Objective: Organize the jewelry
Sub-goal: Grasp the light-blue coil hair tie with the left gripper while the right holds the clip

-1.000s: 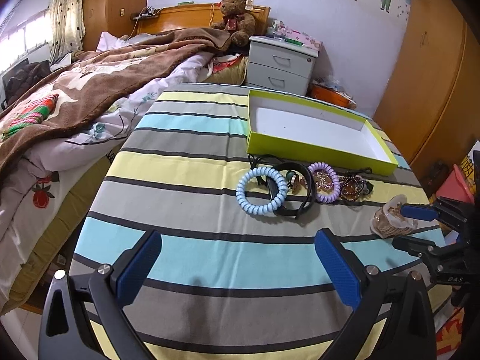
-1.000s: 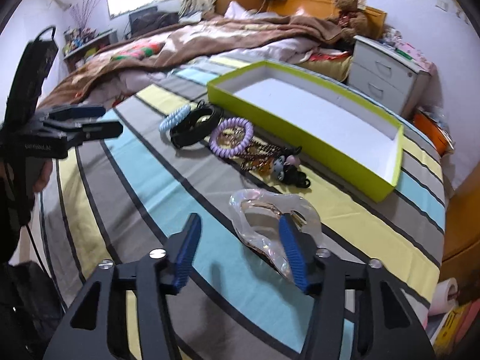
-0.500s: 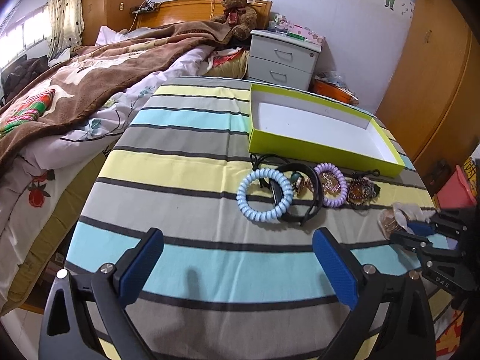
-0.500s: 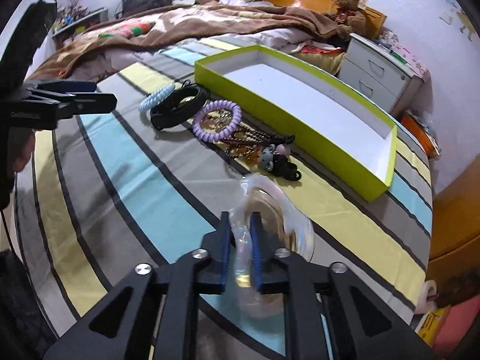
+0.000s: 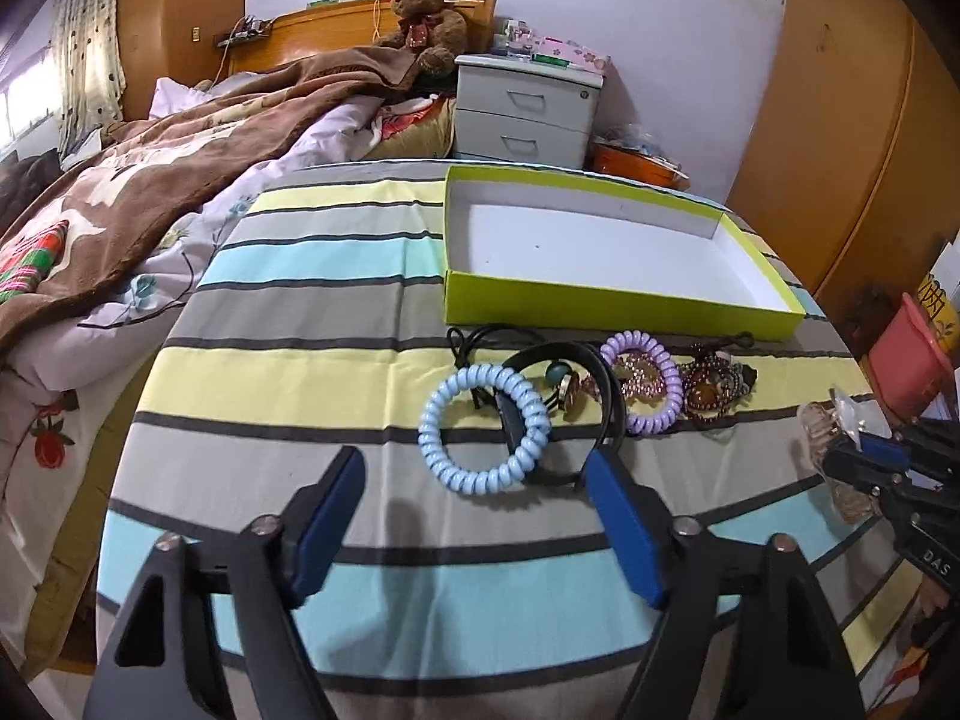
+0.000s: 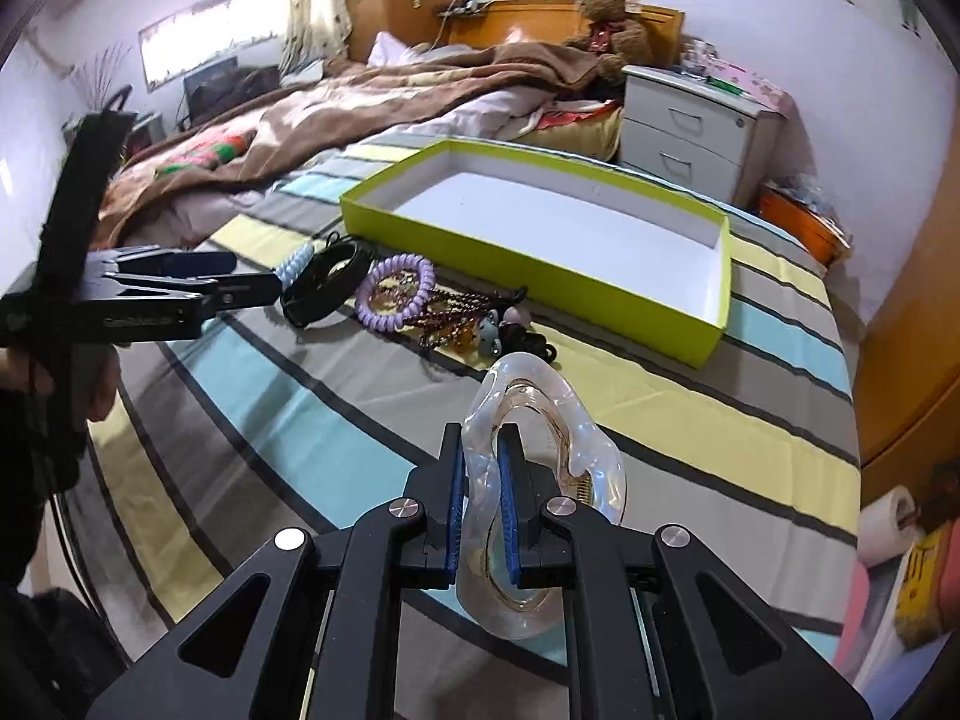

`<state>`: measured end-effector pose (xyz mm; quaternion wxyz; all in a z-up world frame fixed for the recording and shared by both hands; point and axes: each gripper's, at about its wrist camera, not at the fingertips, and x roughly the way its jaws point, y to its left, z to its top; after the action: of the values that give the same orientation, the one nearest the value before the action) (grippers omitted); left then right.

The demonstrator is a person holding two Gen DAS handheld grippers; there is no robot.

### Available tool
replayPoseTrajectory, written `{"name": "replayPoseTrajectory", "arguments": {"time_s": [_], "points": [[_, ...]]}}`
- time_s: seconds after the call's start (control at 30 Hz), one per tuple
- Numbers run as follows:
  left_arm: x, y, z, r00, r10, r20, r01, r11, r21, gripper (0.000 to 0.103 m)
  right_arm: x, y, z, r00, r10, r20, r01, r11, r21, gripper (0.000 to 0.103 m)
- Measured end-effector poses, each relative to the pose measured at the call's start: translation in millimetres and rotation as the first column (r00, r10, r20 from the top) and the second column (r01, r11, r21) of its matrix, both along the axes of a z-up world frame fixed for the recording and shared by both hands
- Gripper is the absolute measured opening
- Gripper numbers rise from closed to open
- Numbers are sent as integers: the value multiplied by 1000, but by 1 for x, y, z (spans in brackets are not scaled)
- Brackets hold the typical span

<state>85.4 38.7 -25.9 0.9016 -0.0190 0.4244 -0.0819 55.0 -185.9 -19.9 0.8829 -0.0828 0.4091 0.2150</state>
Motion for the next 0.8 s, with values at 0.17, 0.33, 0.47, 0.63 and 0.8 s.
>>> {"name": "replayPoseTrajectory", "arguments": {"time_s": [0.17,0.33,0.47,0.63,0.8], "points": [[7,-3,3,1000,-11,16,11,1000,-20,66,1,0,-3,1000,-17,-10,18,1000,24,11],[12,-11,-4,1000,-25,-14,25,999,22,51,0,-1,-2,1000,-25,-8,25,999,37,11],[12,-15,-8,999,-25,-22,26,999,32,40,0,-2,-3,999,-32,-6,33,999,33,11],[10,-19,-7,999,-46,-20,47,998,42,20,-1,-4,-3,999,-45,-4,45,998,45,11],[9,-18,-3,999,-32,-10,32,999,32,12,-4,-4,-2,999,-53,3,53,997,52,11]]}}
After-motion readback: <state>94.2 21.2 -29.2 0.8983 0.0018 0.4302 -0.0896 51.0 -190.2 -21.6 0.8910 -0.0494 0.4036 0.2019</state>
